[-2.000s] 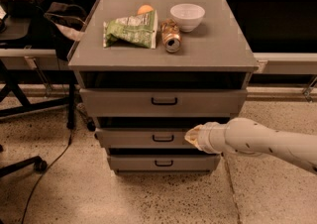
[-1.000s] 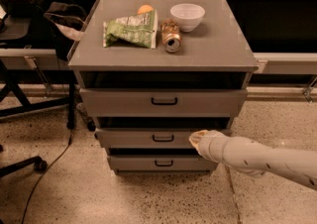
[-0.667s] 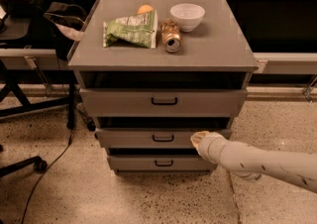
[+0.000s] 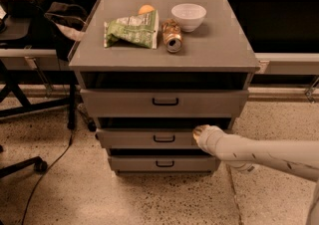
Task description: Open middle drawer
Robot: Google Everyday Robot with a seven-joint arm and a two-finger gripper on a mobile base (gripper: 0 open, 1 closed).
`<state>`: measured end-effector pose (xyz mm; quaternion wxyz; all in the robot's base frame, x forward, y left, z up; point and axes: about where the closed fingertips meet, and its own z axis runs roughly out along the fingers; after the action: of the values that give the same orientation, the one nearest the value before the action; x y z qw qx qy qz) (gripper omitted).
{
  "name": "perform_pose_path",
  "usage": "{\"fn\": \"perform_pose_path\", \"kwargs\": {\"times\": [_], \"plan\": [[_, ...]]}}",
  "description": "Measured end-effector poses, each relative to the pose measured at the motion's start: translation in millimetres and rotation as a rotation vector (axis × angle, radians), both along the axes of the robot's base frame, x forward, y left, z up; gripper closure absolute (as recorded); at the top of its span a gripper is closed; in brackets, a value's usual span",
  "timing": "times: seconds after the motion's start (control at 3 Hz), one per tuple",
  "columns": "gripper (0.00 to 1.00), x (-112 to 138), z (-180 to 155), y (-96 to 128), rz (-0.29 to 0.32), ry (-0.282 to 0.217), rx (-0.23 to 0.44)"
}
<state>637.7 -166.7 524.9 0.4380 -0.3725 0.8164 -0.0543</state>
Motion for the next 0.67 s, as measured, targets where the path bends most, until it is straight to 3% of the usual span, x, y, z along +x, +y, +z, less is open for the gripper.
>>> {"fn": "perform_pose_path", "kwargs": {"times": [0.33, 0.67], "plan": [[1.0, 8.1, -6.3, 1.1, -0.043, -0.022, -0.002], [1.0, 34.2, -18.7, 4.3, -0.102, -0.065, -0.01]]}}
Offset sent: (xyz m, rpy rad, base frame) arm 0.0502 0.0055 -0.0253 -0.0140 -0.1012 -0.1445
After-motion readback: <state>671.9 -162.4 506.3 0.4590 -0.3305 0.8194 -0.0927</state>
